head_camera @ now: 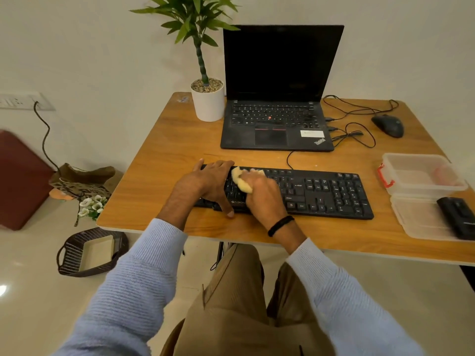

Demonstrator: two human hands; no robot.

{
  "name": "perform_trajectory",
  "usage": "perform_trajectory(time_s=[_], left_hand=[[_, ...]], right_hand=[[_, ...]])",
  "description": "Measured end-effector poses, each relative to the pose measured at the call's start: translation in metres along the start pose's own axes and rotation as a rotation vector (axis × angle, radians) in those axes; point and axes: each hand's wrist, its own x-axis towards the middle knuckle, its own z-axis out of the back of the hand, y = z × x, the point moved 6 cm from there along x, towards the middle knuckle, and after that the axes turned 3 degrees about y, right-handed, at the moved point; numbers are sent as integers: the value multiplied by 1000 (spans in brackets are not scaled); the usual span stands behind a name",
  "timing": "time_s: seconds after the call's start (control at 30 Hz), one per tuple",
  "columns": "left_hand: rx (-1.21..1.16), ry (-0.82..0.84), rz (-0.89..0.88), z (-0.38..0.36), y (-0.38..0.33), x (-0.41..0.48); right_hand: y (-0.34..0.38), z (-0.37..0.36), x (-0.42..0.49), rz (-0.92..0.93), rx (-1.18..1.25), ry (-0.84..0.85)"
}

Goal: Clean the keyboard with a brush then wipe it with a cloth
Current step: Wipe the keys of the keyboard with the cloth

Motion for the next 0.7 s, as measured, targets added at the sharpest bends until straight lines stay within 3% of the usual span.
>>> perform_trajectory(time_s=[0.07,0.2,0.33,0.47,0.6,0.7], left_hand=[[-16,1,0,1,-1,-1],[0,3,-8,0,1,0],[-21,3,-6,0,0,0],[-20,-5,-14,-1,1,1],[-23,-3,-13,-1,0,1],[-24,-20,-17,-1,2,0]], right_hand=[[-13,8,1,-117,10,-91],[16,-2,-15,132,-15,89],[-10,16,-9,-50,-25,-65],[5,12,-23,53,12,66],[-11,15,-19,-78,-39,-58],[9,3,-30,66,-15,44]])
